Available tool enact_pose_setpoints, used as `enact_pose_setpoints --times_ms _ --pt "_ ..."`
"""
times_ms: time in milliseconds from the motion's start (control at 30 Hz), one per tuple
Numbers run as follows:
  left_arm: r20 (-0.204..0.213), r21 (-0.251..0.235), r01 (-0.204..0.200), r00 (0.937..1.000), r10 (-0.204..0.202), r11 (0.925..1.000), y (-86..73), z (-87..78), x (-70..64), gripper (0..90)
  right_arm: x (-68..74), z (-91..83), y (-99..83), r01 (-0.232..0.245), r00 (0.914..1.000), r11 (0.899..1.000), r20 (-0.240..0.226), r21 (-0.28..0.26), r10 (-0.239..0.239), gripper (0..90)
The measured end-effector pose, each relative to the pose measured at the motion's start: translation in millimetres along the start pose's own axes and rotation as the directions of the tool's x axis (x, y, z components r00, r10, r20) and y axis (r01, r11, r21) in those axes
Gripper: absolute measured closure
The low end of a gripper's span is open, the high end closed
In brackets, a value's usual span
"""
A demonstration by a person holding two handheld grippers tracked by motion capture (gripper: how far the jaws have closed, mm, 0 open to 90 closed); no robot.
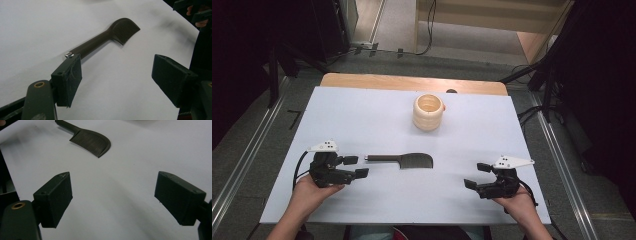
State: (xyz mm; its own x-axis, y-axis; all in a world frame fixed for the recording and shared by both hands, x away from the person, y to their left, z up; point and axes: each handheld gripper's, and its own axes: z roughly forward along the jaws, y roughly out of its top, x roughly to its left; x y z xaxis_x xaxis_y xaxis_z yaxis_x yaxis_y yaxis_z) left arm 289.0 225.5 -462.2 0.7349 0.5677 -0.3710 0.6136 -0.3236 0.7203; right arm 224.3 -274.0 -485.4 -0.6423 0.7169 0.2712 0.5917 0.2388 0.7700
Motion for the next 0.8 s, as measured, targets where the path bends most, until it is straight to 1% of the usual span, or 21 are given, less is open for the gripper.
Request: enact_pose_setpoints --times_ms 167,300,400,467,633,667,800 --pt "0.006 0.007 -0.002 1.0000 0.002 1.0000 0.6 1.2 0.0 24.9 -1.8 1.4 0.5 0.000 0.9999 1.000 -0.012 -0.003 0.000 12.8" --pt "0.009 0.014 0.001 1.0000 -0.001 0.9999 1.3 3.1 1.0 24.7 -2.1 2.7 1.6 -0.009 0.9998 1.000 -0.020 -0.003 0.009 12.7" --pt "0.020 0.019 -0.002 0.9998 0.002 0.9998 1.6 3.7 1.5 23.9 -3.0 4.7 2.2 -0.014 0.9995 1.000 -0.030 0.002 0.014 12.8" --pt "0.025 0.019 0.006 0.9997 -0.006 0.9998 2.4 4.8 1.5 23.8 -4.1 5.8 1.8 -0.016 0.9993 1.000 -0.035 0.011 0.017 12.7" --pt "0.015 0.036 0.002 0.9999 -0.002 0.9994 0.7 4.2 0.9 23.9 -3.2 5.2 1.6 -0.013 0.9993 1.000 -0.035 0.013 0.014 12.8" --pt "0.015 0.033 0.000 0.9999 -0.001 0.9995 0.2 3.6 0.9 23.9 -3.4 5.3 1.9 -0.014 0.9993 1.000 -0.034 0.012 0.014 12.8" --pt "0.018 0.035 0.012 0.9998 -0.012 0.9993 -1.5 2.3 1.1 24.0 -2.3 6.1 2.3 -0.014 0.9992 1.000 -0.036 0.021 0.015 12.8"
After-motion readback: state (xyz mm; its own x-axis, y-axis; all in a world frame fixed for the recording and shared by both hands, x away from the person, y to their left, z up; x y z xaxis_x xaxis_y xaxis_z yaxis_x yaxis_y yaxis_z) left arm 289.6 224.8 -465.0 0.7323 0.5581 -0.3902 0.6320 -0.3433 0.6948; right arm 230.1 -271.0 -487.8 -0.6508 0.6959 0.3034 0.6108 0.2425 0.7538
